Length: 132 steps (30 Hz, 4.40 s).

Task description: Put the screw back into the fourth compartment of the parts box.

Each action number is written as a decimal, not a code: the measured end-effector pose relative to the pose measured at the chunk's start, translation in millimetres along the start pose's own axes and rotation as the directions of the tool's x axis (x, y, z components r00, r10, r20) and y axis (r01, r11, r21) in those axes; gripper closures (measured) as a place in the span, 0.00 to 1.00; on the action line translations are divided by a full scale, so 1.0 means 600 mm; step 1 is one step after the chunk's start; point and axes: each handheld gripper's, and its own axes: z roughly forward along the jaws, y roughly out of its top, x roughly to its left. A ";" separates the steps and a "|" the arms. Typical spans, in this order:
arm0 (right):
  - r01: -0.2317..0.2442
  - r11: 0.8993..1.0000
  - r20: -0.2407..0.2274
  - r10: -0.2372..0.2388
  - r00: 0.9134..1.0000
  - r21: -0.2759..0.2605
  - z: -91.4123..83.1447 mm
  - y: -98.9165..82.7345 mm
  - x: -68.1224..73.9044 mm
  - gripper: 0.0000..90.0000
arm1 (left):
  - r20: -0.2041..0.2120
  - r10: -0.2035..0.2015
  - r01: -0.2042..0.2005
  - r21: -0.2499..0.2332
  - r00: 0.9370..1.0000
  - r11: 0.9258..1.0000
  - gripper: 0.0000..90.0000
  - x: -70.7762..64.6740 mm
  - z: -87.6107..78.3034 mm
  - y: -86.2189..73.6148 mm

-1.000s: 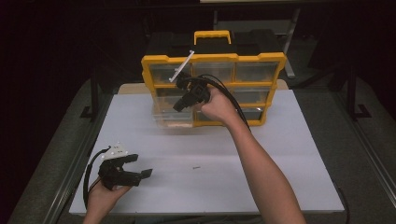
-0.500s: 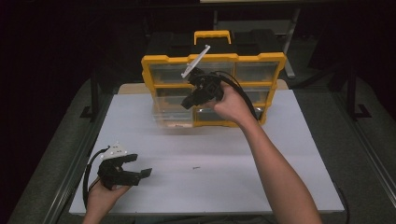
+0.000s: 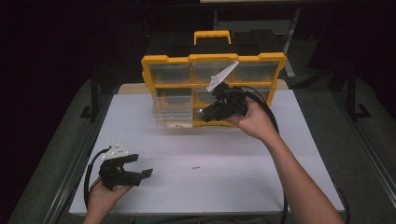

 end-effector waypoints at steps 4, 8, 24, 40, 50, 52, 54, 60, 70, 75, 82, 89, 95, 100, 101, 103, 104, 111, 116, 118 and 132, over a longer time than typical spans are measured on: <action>-0.024 0.999 -0.014 0.025 1.000 0.021 0.020 -0.035 0.008 0.70 | 0.000 -0.003 0.003 -0.002 1.000 1.000 0.18 0.000 0.000 0.000; -0.019 1.000 -0.030 0.020 0.999 0.023 0.045 -0.064 0.012 0.69 | -0.002 0.004 -0.004 -0.003 1.000 1.000 0.18 0.002 0.000 0.000; -0.031 0.996 -0.087 0.038 0.996 0.081 0.135 -0.116 0.045 0.71 | 0.000 -0.011 0.011 0.000 1.000 1.000 0.18 -0.001 0.001 0.000; 0.015 0.993 -0.143 0.002 0.990 0.117 0.212 -0.135 0.066 0.76 | -0.001 0.000 0.000 0.004 1.000 1.000 0.18 0.001 0.000 0.000; 0.060 0.987 -0.147 -0.038 0.988 0.147 0.239 -0.133 0.078 0.81 | 0.000 -0.006 0.006 0.003 1.000 1.000 0.18 0.000 0.000 0.000; 0.061 0.985 -0.143 -0.038 0.989 0.162 0.244 -0.133 0.080 0.84 | -0.001 -0.007 0.007 0.002 1.000 1.000 0.18 0.000 0.000 0.000; 0.059 0.984 -0.145 -0.035 0.989 0.165 0.247 -0.134 0.081 0.85 | -0.001 -0.007 0.007 0.003 1.000 1.000 0.18 0.001 -0.001 -0.001; 0.069 0.980 -0.120 -0.047 0.992 0.187 0.252 -0.134 0.085 0.94 | -0.002 -0.001 0.001 0.003 1.000 1.000 0.18 0.001 -0.001 0.000; 0.062 0.983 -0.150 -0.036 0.988 0.173 0.253 -0.135 0.074 0.96 | -0.001 0.003 -0.003 0.003 1.000 1.000 0.18 0.002 -0.001 0.000; 0.036 0.987 -0.155 -0.012 0.988 0.157 0.241 -0.135 0.065 0.96 | 0.001 -0.008 0.008 0.000 1.000 1.000 0.18 0.001 0.001 -0.001; 0.024 0.988 -0.139 -0.003 0.990 0.153 0.215 -0.133 0.054 0.96 | 0.004 -0.010 0.010 0.001 1.000 1.000 0.18 -0.001 0.001 0.000; -0.003 0.993 -0.133 0.019 0.991 0.119 0.180 -0.127 0.042 0.96 | 0.001 -0.007 0.007 0.003 1.000 1.000 0.18 -0.001 0.000 0.000; -0.023 0.993 -0.115 0.036 0.993 0.114 0.151 -0.120 0.029 0.96 | 0.001 -0.008 0.008 -0.002 1.000 1.000 0.18 -0.001 0.000 0.001; -0.042 0.994 -0.106 0.053 0.993 0.105 0.128 -0.114 0.020 0.96 | 0.001 -0.019 0.019 -0.007 1.000 1.000 0.18 -0.002 0.001 0.000; -0.045 0.994 -0.101 0.056 0.993 0.101 0.122 -0.112 0.016 0.96 | 0.001 -0.014 0.014 -0.007 1.000 1.000 0.18 -0.002 0.001 0.001; -0.048 0.994 -0.094 0.057 0.994 0.099 0.113 -0.107 0.013 0.96 | 0.001 -0.015 0.015 -0.007 1.000 1.000 0.18 -0.002 0.001 0.000; -0.053 0.994 -0.098 0.062 0.993 0.094 0.109 -0.105 0.011 0.96 | 0.001 -0.016 0.017 -0.005 1.000 1.000 0.18 -0.002 0.001 0.000; -0.055 0.996 -0.073 0.060 0.995 0.077 0.076 -0.083 -0.001 0.96 | 0.000 -0.018 0.018 -0.008 1.000 1.000 0.18 -0.002 0.001 0.000; -0.049 0.997 -0.051 0.053 0.997 0.065 0.053 -0.066 -0.008 0.96 | 0.000 -0.019 0.019 -0.009 1.000 1.000 0.18 -0.002 0.001 0.000; -0.049 0.997 -0.042 0.052 0.998 0.059 0.042 -0.058 -0.012 0.96 | 0.001 -0.021 0.021 -0.011 1.000 1.000 0.18 -0.003 0.001 0.000; -0.064 0.997 -0.018 0.064 0.998 0.041 -0.004 -0.012 -0.033 0.96 | -0.001 -0.013 0.013 0.002 1.000 1.000 0.18 -0.001 -0.002 0.000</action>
